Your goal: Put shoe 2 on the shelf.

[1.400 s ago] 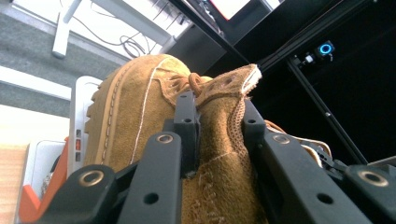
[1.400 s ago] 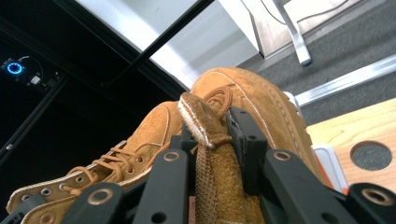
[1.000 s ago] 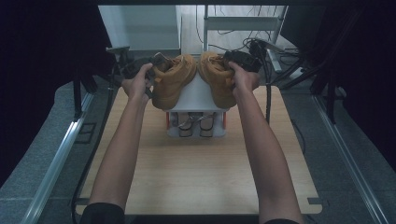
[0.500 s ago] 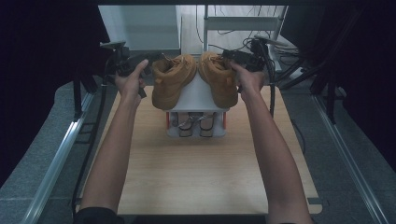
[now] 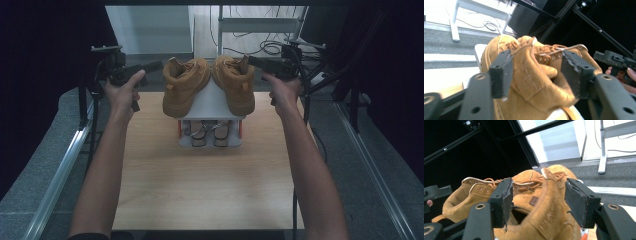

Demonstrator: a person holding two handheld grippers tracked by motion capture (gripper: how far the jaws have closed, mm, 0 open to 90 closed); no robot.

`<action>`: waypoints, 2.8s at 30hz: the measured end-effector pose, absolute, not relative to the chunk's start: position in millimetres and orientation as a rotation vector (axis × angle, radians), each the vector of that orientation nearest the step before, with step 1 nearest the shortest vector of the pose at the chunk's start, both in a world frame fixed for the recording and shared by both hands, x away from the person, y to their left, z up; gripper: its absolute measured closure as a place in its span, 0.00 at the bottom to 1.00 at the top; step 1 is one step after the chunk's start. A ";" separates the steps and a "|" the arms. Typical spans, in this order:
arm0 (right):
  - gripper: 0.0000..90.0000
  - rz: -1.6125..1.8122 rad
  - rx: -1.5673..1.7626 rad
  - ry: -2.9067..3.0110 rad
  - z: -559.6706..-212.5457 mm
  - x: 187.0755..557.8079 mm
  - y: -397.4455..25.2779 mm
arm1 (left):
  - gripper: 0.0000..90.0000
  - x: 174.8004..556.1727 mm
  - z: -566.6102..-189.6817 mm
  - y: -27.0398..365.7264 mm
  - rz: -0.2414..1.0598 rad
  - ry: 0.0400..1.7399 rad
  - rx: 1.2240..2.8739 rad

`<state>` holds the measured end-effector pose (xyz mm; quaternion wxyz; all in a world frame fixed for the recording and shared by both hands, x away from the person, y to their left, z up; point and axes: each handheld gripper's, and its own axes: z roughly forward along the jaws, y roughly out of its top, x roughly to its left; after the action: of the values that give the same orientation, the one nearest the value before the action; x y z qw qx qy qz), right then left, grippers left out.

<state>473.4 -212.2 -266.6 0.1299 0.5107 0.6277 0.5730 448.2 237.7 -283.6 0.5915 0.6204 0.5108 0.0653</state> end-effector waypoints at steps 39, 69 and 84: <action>0.99 1.469 1.438 1.994 -348.0 461.4 -251.5 | 1.00 432.0 -357.2 265.8 0.174 1.241 1.597; 1.00 1.474 1.456 1.972 -376.5 467.8 -229.2 | 1.00 454.7 -384.9 238.9 0.133 1.269 1.563; 1.00 1.454 1.522 1.941 -384.0 464.6 -226.2 | 1.00 452.6 -384.2 232.6 0.139 1.273 1.558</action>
<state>464.6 -226.2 -384.0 0.1386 0.5266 0.6712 0.5030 452.6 232.6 -384.2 0.5333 0.6534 0.5341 0.0585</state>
